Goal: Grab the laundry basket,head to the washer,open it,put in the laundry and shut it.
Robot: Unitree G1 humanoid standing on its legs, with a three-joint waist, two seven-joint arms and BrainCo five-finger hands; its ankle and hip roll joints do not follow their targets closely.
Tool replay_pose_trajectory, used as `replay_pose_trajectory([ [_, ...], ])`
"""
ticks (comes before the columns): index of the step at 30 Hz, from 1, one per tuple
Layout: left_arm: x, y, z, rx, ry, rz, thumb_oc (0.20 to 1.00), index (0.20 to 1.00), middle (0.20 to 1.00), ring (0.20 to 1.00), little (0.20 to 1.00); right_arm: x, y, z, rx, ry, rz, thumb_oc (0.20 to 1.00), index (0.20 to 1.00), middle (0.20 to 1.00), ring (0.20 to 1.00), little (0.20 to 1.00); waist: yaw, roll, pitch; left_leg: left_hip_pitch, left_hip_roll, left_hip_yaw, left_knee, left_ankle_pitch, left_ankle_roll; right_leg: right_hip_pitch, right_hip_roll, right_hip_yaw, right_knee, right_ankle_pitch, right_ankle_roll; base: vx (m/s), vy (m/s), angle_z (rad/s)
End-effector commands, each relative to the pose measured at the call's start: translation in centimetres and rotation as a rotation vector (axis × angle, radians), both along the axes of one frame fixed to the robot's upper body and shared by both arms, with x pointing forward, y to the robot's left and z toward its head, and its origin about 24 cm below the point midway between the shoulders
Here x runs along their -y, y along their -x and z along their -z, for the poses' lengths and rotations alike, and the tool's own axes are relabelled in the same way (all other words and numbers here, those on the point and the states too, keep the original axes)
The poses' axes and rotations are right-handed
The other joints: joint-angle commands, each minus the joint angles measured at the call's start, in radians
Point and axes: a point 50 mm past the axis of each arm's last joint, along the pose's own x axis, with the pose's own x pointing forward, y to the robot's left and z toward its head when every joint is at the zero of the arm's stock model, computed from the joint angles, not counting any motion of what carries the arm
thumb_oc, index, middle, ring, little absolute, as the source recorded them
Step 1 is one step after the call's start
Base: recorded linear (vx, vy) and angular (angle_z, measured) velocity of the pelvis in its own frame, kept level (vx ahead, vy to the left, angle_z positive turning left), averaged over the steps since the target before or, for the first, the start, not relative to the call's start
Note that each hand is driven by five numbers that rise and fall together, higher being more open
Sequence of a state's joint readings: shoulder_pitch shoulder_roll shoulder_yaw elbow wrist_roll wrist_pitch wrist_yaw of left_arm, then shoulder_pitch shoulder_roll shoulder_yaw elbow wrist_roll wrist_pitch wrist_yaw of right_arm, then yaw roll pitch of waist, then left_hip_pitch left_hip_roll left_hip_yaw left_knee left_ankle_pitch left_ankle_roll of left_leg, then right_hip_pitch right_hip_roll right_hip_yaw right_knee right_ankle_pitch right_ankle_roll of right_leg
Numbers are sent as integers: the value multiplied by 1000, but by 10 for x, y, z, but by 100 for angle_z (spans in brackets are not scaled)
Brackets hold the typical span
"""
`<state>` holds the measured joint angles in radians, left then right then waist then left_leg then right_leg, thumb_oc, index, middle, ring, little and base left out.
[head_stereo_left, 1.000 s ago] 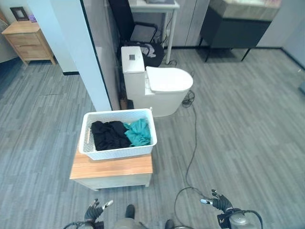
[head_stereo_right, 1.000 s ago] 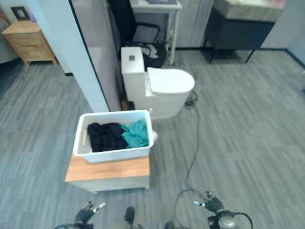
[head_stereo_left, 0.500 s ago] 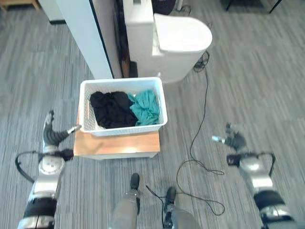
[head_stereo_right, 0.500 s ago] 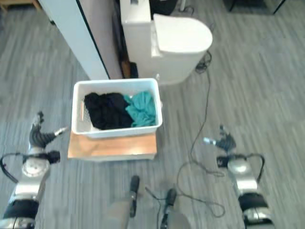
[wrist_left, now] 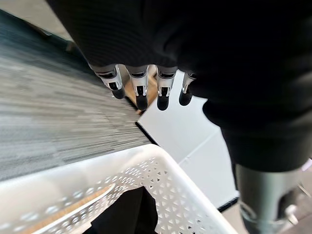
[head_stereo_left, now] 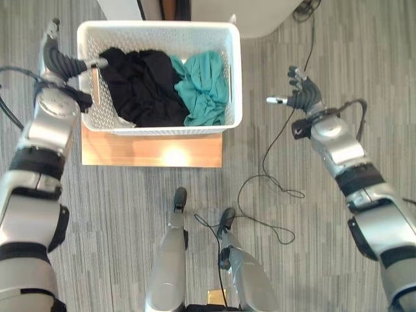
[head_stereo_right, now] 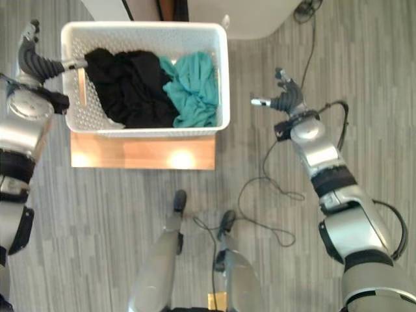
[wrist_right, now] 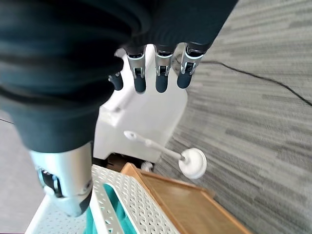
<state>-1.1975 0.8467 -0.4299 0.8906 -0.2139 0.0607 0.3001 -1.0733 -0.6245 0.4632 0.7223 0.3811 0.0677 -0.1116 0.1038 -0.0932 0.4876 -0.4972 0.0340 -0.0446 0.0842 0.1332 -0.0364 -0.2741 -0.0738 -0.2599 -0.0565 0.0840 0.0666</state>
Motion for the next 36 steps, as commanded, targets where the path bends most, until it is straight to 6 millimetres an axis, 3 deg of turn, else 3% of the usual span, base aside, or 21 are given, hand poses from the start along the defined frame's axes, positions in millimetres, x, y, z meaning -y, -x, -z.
replay_pose_trajectory([
  [1, -15, 4, -29, 66, 76, -36, 1000, 1000, 1000, 1000, 1000, 3, -5, -27, 50, -41, 31, 1000, 1000, 1000, 1000, 1000, 15, 8, -39, -1, 0, 12, 17, -51, -28, -118, -94, 29, 65, 55, 71, -31, -25, 1],
  [4, -10, 2, -45, 65, 56, -39, 1000, 1000, 1000, 1000, 1000, -2, -9, -37, 38, -31, 29, 1000, 1000, 1000, 1000, 1000, 18, 17, -19, -13, 1, 15, 17, -44, -31, -136, -92, 26, 73, 58, 69, -15, -17, 1],
  [9, -16, 3, -53, 48, 47, -97, 1000, 1000, 1000, 1000, 1000, -15, -13, -56, 55, -5, 10, 1000, 1000, 1000, 1000, 1000, 18, 24, 1, -26, 6, 19, 16, -38, -38, -155, -87, 22, 84, 52, 64, -5, -9, 2],
  [16, -16, -2, -36, -54, 68, -49, 1000, 1000, 1000, 1000, 1000, -22, -14, -56, 26, 10, -21, 1000, 1000, 1000, 1000, 1000, 18, 35, 6, -32, 4, 21, 13, -32, -36, -165, -82, 24, 91, 48, 56, 0, 0, 0],
  [27, -10, -8, -33, -194, -54, -109, 1000, 1000, 1000, 1000, 1000, -40, -23, -58, -57, 13, -29, 1000, 1000, 1000, 1000, 1000, 17, 29, 19, -50, 4, 20, 27, -26, -39, -180, -75, 18, 97, 53, 53, 0, 0, 0],
  [36, 9, -15, -37, -217, -86, -80, 1000, 1000, 1000, 1000, 1000, -51, -27, -68, -83, -18, -3, 1000, 1000, 1000, 1000, 1000, 23, 30, 22, -79, 2, 18, 30, -17, -42, -200, -70, 16, 89, 62, 50, 0, 0, 0],
])
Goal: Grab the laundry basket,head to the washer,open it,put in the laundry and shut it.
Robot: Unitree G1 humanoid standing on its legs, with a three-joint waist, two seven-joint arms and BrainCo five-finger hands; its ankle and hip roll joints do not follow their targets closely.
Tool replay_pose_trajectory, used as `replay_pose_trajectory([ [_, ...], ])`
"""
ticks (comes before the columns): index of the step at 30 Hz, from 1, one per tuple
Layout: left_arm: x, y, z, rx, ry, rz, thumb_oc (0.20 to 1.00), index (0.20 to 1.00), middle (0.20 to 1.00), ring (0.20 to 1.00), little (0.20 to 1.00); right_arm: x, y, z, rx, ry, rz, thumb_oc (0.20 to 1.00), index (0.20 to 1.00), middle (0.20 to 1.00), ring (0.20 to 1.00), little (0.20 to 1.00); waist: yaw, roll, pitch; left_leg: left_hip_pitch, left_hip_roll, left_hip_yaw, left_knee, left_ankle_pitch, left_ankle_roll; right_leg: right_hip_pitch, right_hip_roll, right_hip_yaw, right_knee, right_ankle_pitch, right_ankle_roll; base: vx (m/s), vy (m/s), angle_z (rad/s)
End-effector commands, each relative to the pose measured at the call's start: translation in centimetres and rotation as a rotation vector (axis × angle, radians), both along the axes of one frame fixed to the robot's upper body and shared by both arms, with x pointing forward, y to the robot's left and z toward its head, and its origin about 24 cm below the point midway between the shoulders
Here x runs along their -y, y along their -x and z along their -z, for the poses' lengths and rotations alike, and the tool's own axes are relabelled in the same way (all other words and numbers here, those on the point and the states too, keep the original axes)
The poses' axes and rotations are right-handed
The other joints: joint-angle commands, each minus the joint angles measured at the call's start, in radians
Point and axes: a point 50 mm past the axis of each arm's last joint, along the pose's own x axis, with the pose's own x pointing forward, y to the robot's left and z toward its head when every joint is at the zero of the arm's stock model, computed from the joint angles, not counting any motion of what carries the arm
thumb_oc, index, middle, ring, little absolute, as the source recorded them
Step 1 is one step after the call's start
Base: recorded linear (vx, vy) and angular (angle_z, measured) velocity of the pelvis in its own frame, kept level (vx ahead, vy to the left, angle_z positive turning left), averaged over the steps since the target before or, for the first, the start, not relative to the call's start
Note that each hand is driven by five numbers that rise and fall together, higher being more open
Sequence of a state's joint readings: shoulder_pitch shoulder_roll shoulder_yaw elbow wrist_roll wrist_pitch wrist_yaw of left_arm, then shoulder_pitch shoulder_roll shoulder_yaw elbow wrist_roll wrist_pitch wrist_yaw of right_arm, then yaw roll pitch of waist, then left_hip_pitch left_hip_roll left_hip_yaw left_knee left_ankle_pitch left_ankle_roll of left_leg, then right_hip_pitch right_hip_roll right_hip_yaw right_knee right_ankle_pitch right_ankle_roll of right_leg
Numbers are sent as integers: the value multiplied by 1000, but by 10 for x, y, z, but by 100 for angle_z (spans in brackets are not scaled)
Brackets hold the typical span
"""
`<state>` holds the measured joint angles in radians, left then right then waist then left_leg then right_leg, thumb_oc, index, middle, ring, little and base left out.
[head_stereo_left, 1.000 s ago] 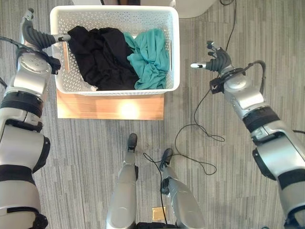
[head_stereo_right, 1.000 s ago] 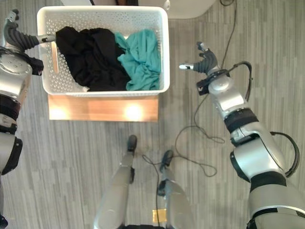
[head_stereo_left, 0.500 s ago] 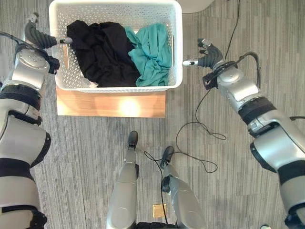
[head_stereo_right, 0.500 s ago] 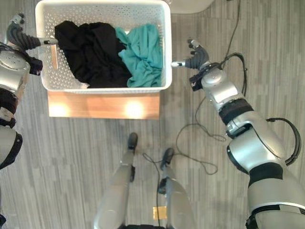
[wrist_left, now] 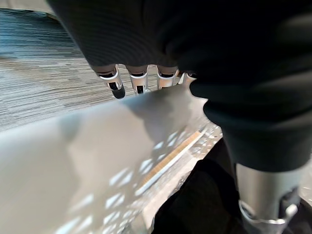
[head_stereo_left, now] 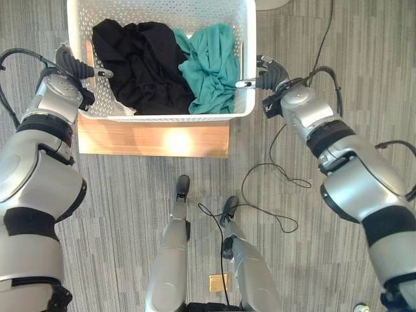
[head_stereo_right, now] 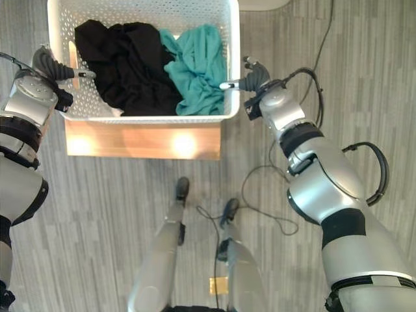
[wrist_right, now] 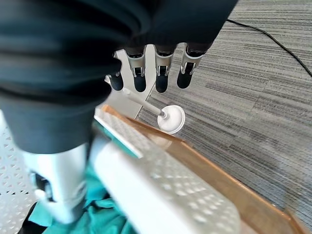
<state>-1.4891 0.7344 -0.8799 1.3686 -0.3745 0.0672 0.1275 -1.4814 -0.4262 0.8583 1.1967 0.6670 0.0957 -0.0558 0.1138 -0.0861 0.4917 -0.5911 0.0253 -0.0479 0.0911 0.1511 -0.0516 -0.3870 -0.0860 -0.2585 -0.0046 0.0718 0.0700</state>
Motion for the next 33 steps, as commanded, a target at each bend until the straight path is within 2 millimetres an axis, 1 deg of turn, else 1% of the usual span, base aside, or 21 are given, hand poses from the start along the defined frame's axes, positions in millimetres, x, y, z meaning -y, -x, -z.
replay_pose_trajectory([
  [1, 5, 4, -39, 80, -24, -25, 1000, 1000, 1000, 1000, 1000, 11, 1, -36, 56, -42, 61, 1000, 1000, 1000, 1000, 1000, 14, 23, 18, 12, 10, 22, 22, -33, -27, -91, -57, 13, 37, 75, 47, 0, 0, 0],
  [3, 13, 1, -38, 73, -36, -13, 1000, 1000, 1000, 1000, 1000, 12, 0, -35, 38, -17, 88, 1000, 1000, 1000, 1000, 1000, 14, 23, 19, 4, 9, 22, 21, -30, -28, -96, -57, 11, 35, 78, 47, 0, 0, 0],
  [7, 20, -1, -38, 67, -44, -5, 1000, 1000, 1000, 1000, 1000, 12, 0, -34, 19, -1, 106, 1000, 1000, 1000, 1000, 1000, 13, 19, 22, -3, 9, 19, 21, -29, -27, -101, -54, 11, 33, 80, 47, 0, 0, 0],
  [8, 22, -3, -34, 50, -42, -1, 1000, 1000, 1000, 1000, 1000, 10, 0, -35, 17, 1, 105, 1000, 1000, 1000, 1000, 1000, 12, 18, 24, -10, 8, 18, 23, -29, -27, -105, -53, 11, 31, 81, 47, 0, 0, 0],
  [10, 23, -4, -31, 39, -41, 0, 1000, 1000, 1000, 1000, 1000, 10, 0, -36, 16, -2, 104, 1000, 1000, 1000, 1000, 1000, 11, 17, 25, -14, 7, 17, 25, -29, -26, -107, -53, 12, 31, 81, 47, 42, -3, 0],
  [11, 24, -5, -25, 11, -47, 2, 1000, 1000, 1000, 1000, 1000, 6, 0, -34, 9, -6, 94, 1000, 1000, 1000, 1000, 1000, 11, 19, 21, -7, 13, 11, 25, -54, -33, -100, -43, 23, 29, 64, 52, 79, -12, 1],
  [17, 24, -7, -17, -25, -26, 15, 1000, 1000, 1000, 1000, 1000, 10, -1, -28, -20, -2, 106, 1000, 1000, 1000, 1000, 1000, 6, 19, 24, -25, 10, 9, 37, -57, -31, -114, -38, 33, 30, 67, 49, 17, -2, 1],
  [18, 25, -7, -15, -27, -17, 19, 812, 812, 812, 812, 812, 11, -1, -26, -29, -2, 111, 1000, 1000, 1000, 1000, 1000, 6, 19, 24, -28, 10, 8, 38, -58, -30, -117, -37, 33, 30, 67, 49, 0, 0, 0],
  [19, 26, -8, -15, -29, -13, 21, 573, 573, 573, 573, 573, 11, -1, -24, -34, -1, 113, 1000, 1000, 1000, 1000, 1000, 6, 20, 23, -29, 10, 8, 38, -57, -30, -118, -37, 33, 30, 66, 48, 0, 0, 0],
  [20, 26, -8, -13, -32, -4, 21, 445, 445, 445, 445, 445, 11, -1, -23, -38, -3, 114, 1000, 1000, 1000, 1000, 1000, 6, 22, 23, -30, 10, 9, 38, -57, -29, -118, -37, 34, 30, 66, 48, 0, 0, 0],
  [21, 26, -8, -13, -32, -4, 21, 445, 445, 445, 445, 445, 11, -1, -23, -38, -3, 114, 1000, 1000, 1000, 1000, 1000, 6, 22, 23, -30, 10, 9, 38, -57, -29, -118, -37, 34, 30, 66, 48, 0, 0, 0],
  [22, 28, -8, -14, -36, -13, 24, 200, 200, 200, 200, 200, 12, -1, -23, -42, -1, 117, 1000, 1000, 1000, 1000, 1000, 4, 23, 24, -33, 8, 8, 38, -56, -29, -121, -36, 36, 30, 66, 47, 0, 0, 0],
  [24, 29, -8, -14, -46, -32, 22, 200, 200, 200, 200, 200, 12, -1, -23, -40, -10, 120, 1000, 1000, 1000, 1000, 1000, 3, 23, 24, -35, 7, 9, 39, -57, -29, -123, -36, 38, 30, 67, 47, 0, 0, 0],
  [26, 27, -8, -14, -71, -93, 16, 200, 200, 200, 200, 200, 12, -1, -24, -41, -13, 114, 1000, 1000, 1000, 1000, 1000, 1, 25, 26, -35, 6, 11, 39, -57, -29, -125, -36, 41, 30, 68, 46, 0, 0, 0],
  [27, 28, -8, -16, -82, -135, 25, 200, 200, 200, 200, 200, 13, -1, -25, -38, -5, 118, 520, 520, 520, 520, 520, -1, 26, 26, -36, 6, 11, 41, -57, -28, -126, -35, 42, 30, 69, 47, 15, 9, -4],
  [28, 27, -8, -16, -92, -154, 20, 200, 200, 200, 200, 200, 12, -1, -26, -34, -1, 113, 200, 200, 200, 200, 200, -2, 25, 26, -36, 5, 12, 42, -58, -28, -127, -35, 45, 29, 69, 46, 0, 0, 0],
  [32, 25, -8, -12, -94, -133, 22, 200, 200, 200, 200, 200, 6, -1, -26, -20, 18, 93, 200, 200, 200, 200, 200, -9, 25, 23, -37, 4, 12, 39, -58, -27, -128, -33, 53, 24, 69, 45, 0, 0, 0],
  [33, 25, -8, -11, -98, -147, 22, 200, 200, 200, 200, 200, 5, -1, -24, -21, 42, 82, 200, 200, 200, 200, 200, -12, 26, 22, -37, 4, 11, 38, -57, -26, -129, -33, 56, 25, 68, 45, 0, 0, 0],
])
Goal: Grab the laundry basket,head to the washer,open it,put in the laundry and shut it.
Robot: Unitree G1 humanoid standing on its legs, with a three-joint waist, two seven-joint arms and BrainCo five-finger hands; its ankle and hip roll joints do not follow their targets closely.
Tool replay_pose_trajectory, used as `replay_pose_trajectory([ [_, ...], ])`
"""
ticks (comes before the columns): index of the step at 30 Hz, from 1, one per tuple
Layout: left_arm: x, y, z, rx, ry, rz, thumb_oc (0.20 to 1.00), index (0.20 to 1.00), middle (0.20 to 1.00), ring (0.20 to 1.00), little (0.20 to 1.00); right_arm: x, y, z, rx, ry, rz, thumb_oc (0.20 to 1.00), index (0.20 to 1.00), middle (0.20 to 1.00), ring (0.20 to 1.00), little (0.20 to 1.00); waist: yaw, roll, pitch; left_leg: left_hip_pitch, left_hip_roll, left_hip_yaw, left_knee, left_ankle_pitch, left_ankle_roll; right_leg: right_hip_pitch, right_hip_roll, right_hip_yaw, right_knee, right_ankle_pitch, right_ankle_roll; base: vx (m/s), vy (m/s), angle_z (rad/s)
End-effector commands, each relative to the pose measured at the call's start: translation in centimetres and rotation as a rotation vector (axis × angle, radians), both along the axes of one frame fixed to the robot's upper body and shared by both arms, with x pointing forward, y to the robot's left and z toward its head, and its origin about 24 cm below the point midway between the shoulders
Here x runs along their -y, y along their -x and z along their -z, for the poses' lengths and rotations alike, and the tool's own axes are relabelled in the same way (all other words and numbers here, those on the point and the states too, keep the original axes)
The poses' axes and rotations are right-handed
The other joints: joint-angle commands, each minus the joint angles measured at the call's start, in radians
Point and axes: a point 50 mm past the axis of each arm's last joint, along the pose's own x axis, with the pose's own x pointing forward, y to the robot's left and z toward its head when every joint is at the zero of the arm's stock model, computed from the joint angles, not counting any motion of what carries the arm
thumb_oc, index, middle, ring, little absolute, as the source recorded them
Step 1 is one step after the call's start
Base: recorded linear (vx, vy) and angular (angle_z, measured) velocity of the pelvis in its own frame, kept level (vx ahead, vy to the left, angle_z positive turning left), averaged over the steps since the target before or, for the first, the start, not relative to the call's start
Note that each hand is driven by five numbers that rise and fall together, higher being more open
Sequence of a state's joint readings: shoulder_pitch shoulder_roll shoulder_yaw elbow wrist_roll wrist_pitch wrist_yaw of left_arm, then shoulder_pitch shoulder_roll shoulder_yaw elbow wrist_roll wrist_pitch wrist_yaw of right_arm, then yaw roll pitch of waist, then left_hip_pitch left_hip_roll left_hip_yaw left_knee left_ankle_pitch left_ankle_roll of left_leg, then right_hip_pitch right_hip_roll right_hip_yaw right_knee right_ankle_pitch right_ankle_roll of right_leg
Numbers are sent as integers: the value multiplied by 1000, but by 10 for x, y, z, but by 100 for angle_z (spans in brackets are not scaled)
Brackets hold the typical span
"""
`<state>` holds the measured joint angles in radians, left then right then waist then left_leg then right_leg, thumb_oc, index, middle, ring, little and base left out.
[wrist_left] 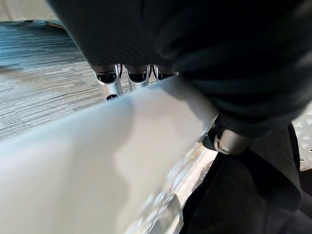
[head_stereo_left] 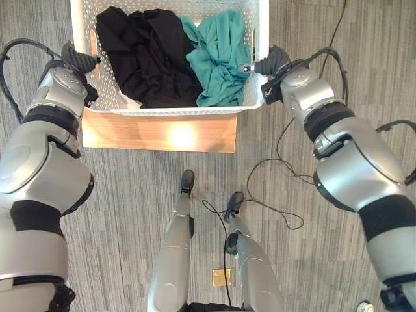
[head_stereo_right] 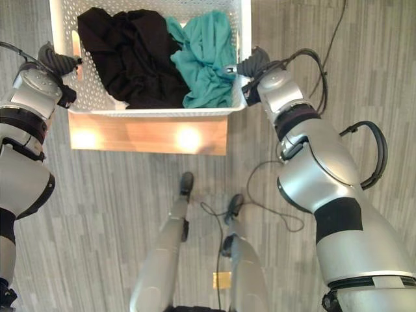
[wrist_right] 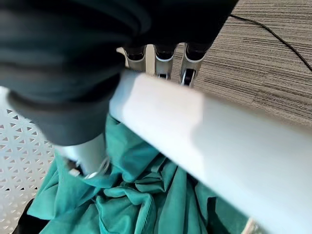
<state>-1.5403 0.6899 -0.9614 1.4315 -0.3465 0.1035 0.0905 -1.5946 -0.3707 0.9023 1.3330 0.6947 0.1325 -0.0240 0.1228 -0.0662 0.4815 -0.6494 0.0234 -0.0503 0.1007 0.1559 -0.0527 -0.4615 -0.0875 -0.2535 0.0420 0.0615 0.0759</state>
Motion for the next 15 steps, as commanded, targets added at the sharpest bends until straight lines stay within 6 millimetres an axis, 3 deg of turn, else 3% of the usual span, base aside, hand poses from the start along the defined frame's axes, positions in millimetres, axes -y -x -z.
replay_pose_trajectory([
  [1, 17, -5, -5, -32, -81, 41, 200, 200, 200, 200, 200, 12, 0, -1, -3, 46, 50, 200, 200, 200, 200, 200, -23, 6, 31, 24, 6, 13, 25, -62, -24, -54, -31, 52, -21, 77, 38, 0, 0, 0],
  [8, 31, -9, -8, -41, -299, 106, 200, 200, 200, 200, 200, 23, 0, 1, 33, 30, 72, 200, 200, 200, 200, 200, -32, 12, 16, 44, -5, 12, -22, -23, -16, -49, -36, 52, -27, 89, 37, -18, 13, 3],
  [15, 51, -13, 6, -11, -283, 230, 200, 200, 200, 200, 200, 32, 4, -1, 80, -22, 50, 200, 200, 200, 200, 200, -34, 28, -36, 136, -6, 4, -103, -9, -15, 11, -37, 40, -31, 70, 44, 41, 5, 7],
])
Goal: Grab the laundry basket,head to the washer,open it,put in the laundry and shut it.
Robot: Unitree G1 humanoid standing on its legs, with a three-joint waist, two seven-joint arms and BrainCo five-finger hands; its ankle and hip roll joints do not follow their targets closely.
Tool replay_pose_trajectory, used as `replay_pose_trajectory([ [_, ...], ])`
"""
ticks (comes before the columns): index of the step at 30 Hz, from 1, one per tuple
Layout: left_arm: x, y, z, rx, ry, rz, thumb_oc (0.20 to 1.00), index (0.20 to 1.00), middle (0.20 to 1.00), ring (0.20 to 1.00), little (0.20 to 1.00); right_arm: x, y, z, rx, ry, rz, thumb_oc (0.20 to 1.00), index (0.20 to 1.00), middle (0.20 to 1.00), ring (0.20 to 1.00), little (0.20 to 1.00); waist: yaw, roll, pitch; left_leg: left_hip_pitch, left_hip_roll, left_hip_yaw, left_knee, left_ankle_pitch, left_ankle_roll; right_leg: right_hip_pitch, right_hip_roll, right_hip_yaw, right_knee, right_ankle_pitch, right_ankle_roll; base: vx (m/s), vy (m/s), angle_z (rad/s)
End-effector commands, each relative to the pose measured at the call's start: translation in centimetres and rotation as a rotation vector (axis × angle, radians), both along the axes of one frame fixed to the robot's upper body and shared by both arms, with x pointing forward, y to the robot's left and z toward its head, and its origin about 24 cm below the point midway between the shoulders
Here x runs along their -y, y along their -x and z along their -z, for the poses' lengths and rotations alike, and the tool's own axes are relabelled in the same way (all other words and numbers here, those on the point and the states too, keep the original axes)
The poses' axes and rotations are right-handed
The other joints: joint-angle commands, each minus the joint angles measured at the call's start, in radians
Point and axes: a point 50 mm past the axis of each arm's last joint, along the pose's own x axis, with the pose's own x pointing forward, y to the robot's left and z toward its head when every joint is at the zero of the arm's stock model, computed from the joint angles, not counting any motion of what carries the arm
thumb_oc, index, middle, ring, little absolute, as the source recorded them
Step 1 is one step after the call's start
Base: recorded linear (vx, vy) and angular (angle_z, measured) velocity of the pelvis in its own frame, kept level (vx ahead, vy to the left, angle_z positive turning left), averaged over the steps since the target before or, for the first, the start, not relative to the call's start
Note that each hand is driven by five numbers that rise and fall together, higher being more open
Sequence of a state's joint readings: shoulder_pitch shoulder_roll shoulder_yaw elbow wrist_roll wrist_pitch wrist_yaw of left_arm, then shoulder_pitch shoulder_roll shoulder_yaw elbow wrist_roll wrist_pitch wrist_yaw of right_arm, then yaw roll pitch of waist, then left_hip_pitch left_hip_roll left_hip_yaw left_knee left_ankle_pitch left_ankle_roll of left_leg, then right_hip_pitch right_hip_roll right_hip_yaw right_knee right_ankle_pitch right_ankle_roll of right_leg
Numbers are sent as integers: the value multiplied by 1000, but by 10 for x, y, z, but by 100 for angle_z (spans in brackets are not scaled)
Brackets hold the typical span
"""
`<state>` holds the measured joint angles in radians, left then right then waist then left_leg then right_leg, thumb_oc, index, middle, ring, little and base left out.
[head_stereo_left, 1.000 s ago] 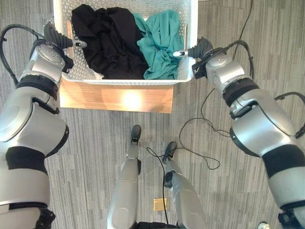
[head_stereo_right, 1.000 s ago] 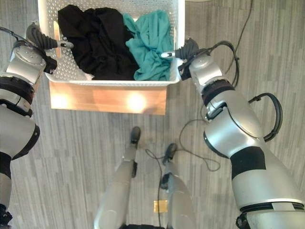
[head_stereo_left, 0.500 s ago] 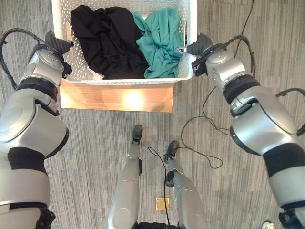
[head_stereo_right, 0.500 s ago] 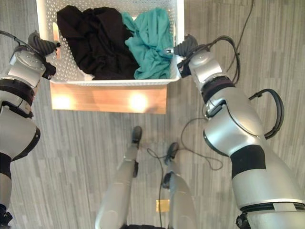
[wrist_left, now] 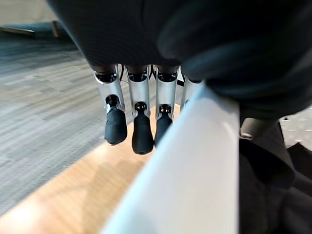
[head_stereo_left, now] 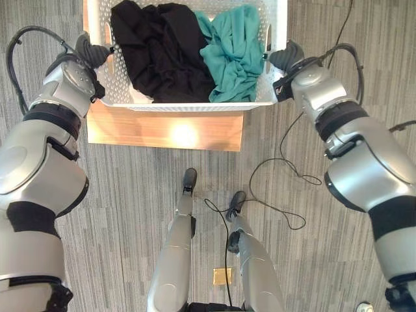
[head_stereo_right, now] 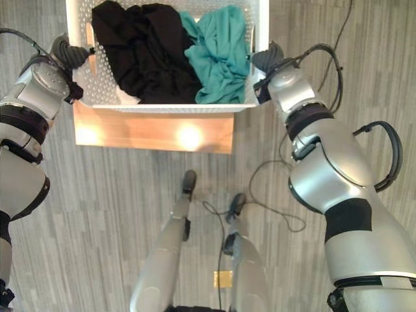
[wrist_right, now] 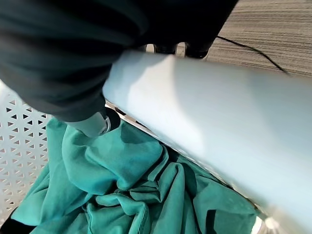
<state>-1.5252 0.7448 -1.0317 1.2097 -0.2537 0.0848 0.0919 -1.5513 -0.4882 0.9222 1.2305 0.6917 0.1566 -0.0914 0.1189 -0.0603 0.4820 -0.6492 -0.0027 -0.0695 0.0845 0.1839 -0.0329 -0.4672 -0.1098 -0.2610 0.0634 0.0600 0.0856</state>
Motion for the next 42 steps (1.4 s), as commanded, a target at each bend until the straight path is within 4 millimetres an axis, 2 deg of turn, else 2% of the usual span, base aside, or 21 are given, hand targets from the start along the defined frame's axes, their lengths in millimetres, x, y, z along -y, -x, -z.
replay_pose_trajectory([
  [1, 31, -8, 24, -30, -90, 140, 200, 200, 200, 200, 200, 3, 4, 2, 50, -39, -80, 200, 200, 200, 200, 200, -32, 25, -57, 174, 21, 26, -96, -44, -35, 51, -17, 45, -51, 61, 35, 60, 19, 13],
  [4, 34, -5, 30, -42, -109, 195, 200, 200, 200, 200, 200, 9, 7, 3, 55, -26, -101, 200, 200, 200, 200, 200, -33, 26, -75, 212, 20, 31, -97, -56, -32, 87, -21, 46, -49, 53, 36, 80, 12, 7],
  [7, 44, 6, 52, -93, -120, 325, 200, 200, 200, 200, 200, 34, 18, 9, 65, 8, -112, 200, 200, 200, 200, 200, -47, 27, -130, 301, 18, 44, -97, -86, -27, 174, -28, 50, -46, 32, 41, 146, 12, 2],
  [9, 51, 14, 66, -113, -95, 402, 200, 200, 200, 200, 200, 49, 25, 21, 41, 19, -118, 200, 200, 200, 200, 200, -55, 27, -160, 350, 21, 51, -93, -106, -23, 220, -32, 54, -42, 16, 42, 153, -4, -5],
  [11, 54, 27, 88, -146, -18, 475, 200, 200, 200, 200, 200, 75, 42, 45, -9, 34, -118, 200, 200, 200, 200, 200, -78, 32, -214, 413, 24, 59, -94, -127, -19, 267, -38, 61, -34, 0, 45, 161, 6, -10],
  [15, 63, 40, 126, -231, 100, 544, 200, 200, 200, 200, 200, 107, 73, 85, -113, 47, -125, 200, 200, 200, 200, 200, -114, 42, -286, 510, 26, 78, -100, -159, -15, 338, -35, 84, -29, -20, 47, 110, -8, -12],
  [21, 94, 38, 155, -351, 147, 625, 200, 200, 200, 200, 200, 145, 116, 105, -194, 80, -99, 200, 200, 200, 200, 200, -169, 58, -365, 616, 38, 122, -100, -203, -11, 409, -23, 142, -48, -31, 53, 69, -25, -27],
  [27, 122, 31, 168, -409, 163, 662, 200, 200, 200, 200, 200, 167, 144, 115, -240, 55, -67, 200, 200, 200, 200, 200, -230, 73, -403, 673, 60, 170, -103, -218, -15, 428, -1, 208, -63, -35, 53, 23, -46, -46],
  [28, 123, 31, 168, -410, 162, 665, 200, 200, 200, 200, 200, 168, 145, 115, -241, 54, -64, 200, 200, 200, 200, 200, -227, 73, -403, 675, 60, 170, -103, -218, -15, 428, 0, 209, -63, -35, 53, 28, -48, -36],
  [29, 130, 29, 170, -419, 160, 677, 200, 200, 200, 200, 200, 169, 153, 116, -244, 42, -74, 200, 200, 200, 200, 200, -250, 79, -409, 683, 64, 181, -108, -217, -18, 426, 5, 221, -61, -38, 53, 11, -46, -35],
  [32, 143, 29, 172, -428, 156, 703, 200, 200, 200, 200, 200, 175, 165, 118, -252, 20, -62, 200, 200, 200, 200, 200, -263, 84, -413, 691, 67, 187, -112, -218, -21, 427, 11, 233, -59, -41, 50, 11, -45, -22],
  [33, 152, 29, 172, -424, 154, 723, 200, 200, 200, 200, 200, 179, 172, 120, -260, 13, -54, 200, 200, 200, 200, 200, -284, 90, -413, 695, 70, 195, -109, -222, -23, 424, 17, 248, -57, -44, 48, 12, -49, -30],
  [37, 158, 26, 168, -405, 157, 732, 200, 200, 200, 200, 200, 184, 175, 120, -252, -15, -35, 200, 200, 200, 200, 200, -296, 92, -400, 682, 74, 200, -60, -241, -23, 412, 26, 283, -55, -40, 45, -44, -19, -27],
  [38, 155, 24, 164, -388, 159, 717, 200, 200, 200, 200, 200, 185, 173, 120, -240, -26, -27, 200, 200, 200, 200, 200, -302, 86, -389, 665, 71, 179, -17, -255, -25, 398, 35, 321, -58, -33, 44, -83, -3, -37],
  [39, 154, 24, 164, -388, 159, 716, 200, 200, 200, 200, 200, 184, 172, 119, -239, -26, -28, 200, 200, 200, 200, 200, -302, 86, -388, 664, 72, 180, -13, -257, -25, 398, 36, 322, -57, -33, 44, -93, 19, -41],
  [40, 152, 22, 160, -374, 155, 707, 200, 200, 200, 200, 200, 184, 170, 118, -225, -37, -26, 200, 200, 200, 200, 200, -302, 82, -379, 648, 65, 148, 18, -263, -32, 389, 40, 346, -58, -26, 43, -80, 40, -69],
  [41, 149, 20, 156, -358, 151, 695, 200, 200, 200, 200, 200, 183, 167, 116, -210, -42, -25, 200, 200, 200, 200, 200, -298, 77, -371, 637, 53, 96, 39, -271, -38, 376, 44, 373, -59, -18, 45, -109, 75, -75],
  [42, 145, 18, 152, -339, 145, 680, 200, 200, 200, 200, 200, 184, 164, 115, -200, -48, -16, 200, 200, 200, 200, 200, -290, 74, -366, 632, 36, 17, 67, -274, -41, 360, 52, 411, -58, -7, 46, -131, 141, -99],
])
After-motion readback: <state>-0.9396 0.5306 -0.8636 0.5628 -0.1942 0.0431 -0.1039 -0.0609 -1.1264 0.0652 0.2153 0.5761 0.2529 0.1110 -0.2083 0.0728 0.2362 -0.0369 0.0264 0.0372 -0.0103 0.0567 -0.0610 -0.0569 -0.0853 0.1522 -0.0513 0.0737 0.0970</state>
